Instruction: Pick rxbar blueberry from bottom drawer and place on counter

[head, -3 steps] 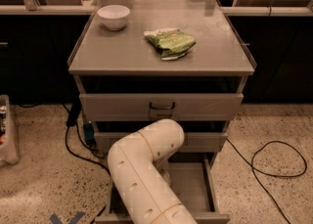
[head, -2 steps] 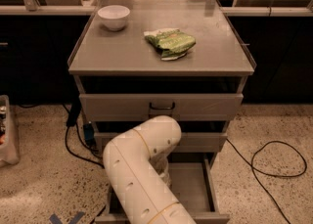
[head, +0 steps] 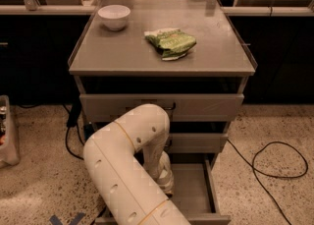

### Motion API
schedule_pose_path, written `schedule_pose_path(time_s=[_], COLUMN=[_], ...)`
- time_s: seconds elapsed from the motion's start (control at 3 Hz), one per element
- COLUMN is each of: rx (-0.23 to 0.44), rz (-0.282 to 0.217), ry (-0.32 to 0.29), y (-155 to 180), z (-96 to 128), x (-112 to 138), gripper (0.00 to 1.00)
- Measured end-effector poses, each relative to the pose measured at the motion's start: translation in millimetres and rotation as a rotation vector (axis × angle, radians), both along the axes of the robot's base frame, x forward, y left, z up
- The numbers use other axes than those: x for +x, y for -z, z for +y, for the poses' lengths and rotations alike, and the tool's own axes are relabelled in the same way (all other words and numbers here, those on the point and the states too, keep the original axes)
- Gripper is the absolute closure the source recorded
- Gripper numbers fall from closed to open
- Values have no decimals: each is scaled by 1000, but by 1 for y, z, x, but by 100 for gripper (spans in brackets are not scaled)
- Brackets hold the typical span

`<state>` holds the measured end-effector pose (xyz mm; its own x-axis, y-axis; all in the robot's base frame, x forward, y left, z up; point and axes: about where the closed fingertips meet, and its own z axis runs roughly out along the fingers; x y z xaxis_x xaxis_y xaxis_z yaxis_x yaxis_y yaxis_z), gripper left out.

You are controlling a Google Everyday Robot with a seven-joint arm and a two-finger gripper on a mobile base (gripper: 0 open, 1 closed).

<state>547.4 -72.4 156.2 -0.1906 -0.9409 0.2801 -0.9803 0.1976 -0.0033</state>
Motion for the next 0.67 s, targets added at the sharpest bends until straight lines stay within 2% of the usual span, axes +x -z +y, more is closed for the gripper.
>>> schedule_pose_path(time_s=[0.67], rx=[-25], rz=[-10], ry=[25], y=[-2], z=[-4], x=[-1], gripper=[100])
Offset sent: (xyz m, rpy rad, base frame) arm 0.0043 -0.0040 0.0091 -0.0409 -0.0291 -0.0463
